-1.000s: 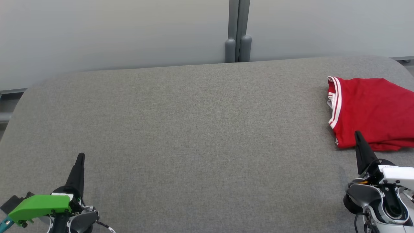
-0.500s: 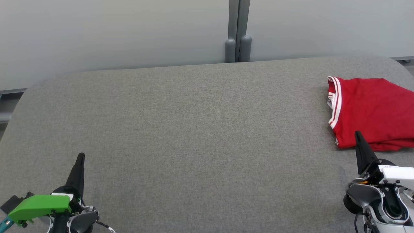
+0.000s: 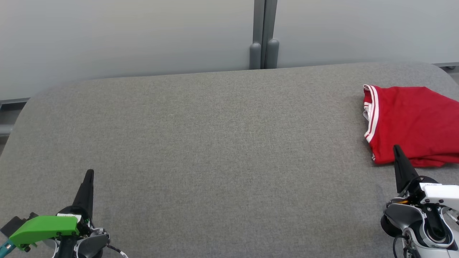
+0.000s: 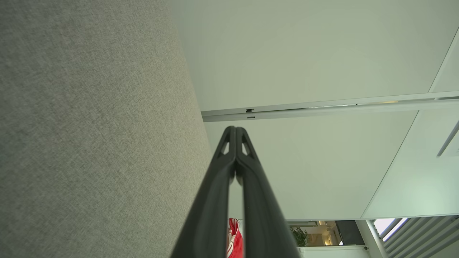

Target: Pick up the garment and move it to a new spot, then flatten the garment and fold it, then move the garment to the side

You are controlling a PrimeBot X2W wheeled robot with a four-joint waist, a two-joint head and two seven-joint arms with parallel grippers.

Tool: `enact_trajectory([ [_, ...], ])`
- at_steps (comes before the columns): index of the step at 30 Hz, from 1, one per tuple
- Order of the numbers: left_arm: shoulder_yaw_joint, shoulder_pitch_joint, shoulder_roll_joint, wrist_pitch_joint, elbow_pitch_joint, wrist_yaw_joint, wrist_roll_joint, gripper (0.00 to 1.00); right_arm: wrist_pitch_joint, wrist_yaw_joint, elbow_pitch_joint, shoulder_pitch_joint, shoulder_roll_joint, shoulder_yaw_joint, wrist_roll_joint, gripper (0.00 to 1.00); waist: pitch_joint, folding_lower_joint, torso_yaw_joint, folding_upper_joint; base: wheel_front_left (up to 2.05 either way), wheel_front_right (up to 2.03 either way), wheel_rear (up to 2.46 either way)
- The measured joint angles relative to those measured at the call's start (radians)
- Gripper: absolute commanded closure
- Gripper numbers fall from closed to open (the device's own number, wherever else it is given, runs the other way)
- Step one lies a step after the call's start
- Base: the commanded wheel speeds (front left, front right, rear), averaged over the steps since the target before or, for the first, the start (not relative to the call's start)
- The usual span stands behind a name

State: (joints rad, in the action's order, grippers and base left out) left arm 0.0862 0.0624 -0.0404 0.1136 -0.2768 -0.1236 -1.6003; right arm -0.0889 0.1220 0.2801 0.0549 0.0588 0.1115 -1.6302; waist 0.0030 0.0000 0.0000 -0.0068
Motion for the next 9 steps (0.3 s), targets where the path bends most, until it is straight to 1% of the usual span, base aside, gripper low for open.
enact_trajectory([
  [9, 0.000, 0.000, 0.000, 0.000, 0.000, 0.000, 0.000, 1.00, 0.000, 0.000, 0.000, 0.000, -0.001, 0.000, 0.000, 1.00, 0.000, 0.0000, 0.000, 0.0000, 0.00, 0.00, 0.00],
])
